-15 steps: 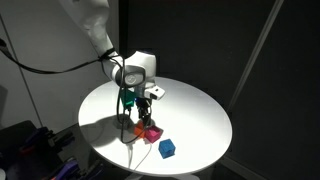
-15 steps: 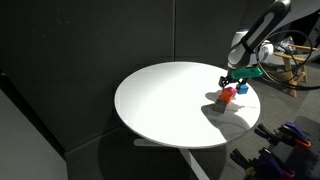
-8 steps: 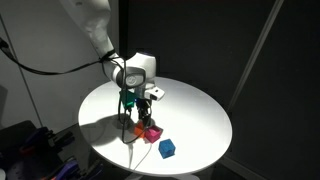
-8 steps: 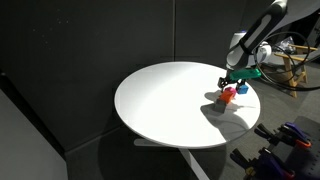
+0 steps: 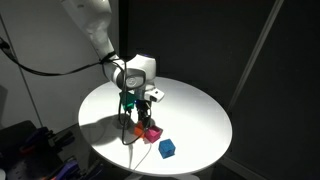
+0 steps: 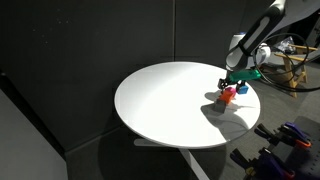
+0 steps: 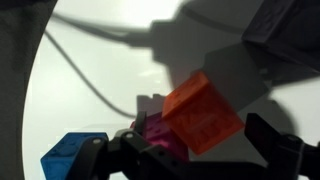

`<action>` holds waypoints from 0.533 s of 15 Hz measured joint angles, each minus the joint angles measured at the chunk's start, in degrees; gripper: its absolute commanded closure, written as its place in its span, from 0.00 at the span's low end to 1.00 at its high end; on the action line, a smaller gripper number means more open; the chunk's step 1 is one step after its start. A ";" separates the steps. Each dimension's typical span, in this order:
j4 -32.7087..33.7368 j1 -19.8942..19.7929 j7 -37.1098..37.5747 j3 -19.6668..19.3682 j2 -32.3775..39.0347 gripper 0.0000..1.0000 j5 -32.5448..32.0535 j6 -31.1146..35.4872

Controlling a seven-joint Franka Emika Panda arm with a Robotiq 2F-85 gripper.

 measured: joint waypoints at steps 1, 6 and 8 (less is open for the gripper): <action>0.04 0.00 0.00 0.00 0.09 0.00 0.00 0.00; 0.11 0.00 0.00 0.00 0.31 0.00 0.00 0.00; 0.14 0.00 0.00 0.00 0.35 0.00 0.00 0.00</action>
